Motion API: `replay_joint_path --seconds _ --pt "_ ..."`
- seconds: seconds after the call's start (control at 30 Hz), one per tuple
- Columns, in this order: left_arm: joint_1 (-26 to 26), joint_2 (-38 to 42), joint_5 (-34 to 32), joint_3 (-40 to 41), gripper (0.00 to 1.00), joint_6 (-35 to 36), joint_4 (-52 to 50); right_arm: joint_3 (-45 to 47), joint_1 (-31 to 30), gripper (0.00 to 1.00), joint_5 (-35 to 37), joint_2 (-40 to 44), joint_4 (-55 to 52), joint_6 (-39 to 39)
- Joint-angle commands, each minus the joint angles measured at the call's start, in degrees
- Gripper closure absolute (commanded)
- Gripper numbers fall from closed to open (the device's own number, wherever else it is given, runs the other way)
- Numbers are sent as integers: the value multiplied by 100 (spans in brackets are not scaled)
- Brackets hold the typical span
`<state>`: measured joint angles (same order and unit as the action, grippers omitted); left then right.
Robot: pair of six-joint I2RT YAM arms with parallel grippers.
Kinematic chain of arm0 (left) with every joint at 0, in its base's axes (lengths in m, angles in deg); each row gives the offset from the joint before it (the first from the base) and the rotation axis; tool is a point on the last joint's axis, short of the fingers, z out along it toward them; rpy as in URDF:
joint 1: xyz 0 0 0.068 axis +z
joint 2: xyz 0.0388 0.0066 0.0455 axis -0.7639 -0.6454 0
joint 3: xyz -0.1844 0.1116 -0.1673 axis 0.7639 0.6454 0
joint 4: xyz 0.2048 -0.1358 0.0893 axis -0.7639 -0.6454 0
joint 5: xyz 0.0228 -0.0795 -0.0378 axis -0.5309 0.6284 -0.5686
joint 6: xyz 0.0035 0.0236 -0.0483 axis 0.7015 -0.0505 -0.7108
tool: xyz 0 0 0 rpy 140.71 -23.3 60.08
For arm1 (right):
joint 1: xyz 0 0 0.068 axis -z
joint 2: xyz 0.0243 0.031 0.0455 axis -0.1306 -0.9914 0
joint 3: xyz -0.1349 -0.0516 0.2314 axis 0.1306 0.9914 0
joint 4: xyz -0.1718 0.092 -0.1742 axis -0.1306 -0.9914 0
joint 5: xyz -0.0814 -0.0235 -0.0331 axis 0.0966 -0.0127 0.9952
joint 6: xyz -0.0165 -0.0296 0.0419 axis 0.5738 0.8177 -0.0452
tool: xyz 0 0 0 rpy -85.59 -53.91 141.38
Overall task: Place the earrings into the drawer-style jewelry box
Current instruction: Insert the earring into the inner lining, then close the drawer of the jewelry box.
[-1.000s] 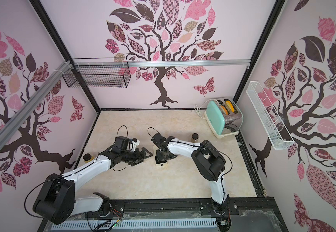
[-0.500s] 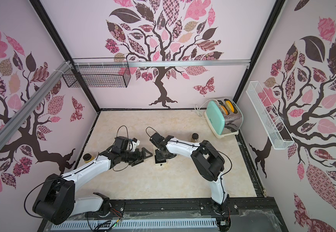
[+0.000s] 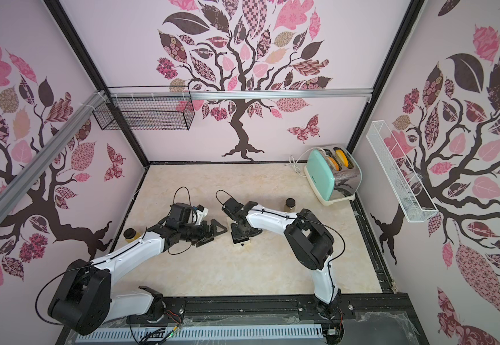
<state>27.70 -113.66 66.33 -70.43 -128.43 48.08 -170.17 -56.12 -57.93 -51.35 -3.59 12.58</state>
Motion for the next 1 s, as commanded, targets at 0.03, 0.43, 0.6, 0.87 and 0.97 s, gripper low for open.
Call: replay_joint_path --seconds 0.03,0.43,0.6,0.87,0.97 --pt "57 -51 -241 -225 2 171 -104 -188 -33 70 108 592 -239 52" --pt "40 -2874 -1165 -3187 5 921 -729 4228 -130 84 -922 3202 4084 490" --pt "25 -3917 -835 -4009 6 1071 -853 4922 -156 91 -1290 3038 5334 342" --pt "-48 -4378 -311 -4132 9 1065 -778 4894 -157 95 -1776 2077 6446 53" --pt "-57 -4330 -182 -3927 10 1005 -646 4753 -150 96 -1678 1856 6560 44"
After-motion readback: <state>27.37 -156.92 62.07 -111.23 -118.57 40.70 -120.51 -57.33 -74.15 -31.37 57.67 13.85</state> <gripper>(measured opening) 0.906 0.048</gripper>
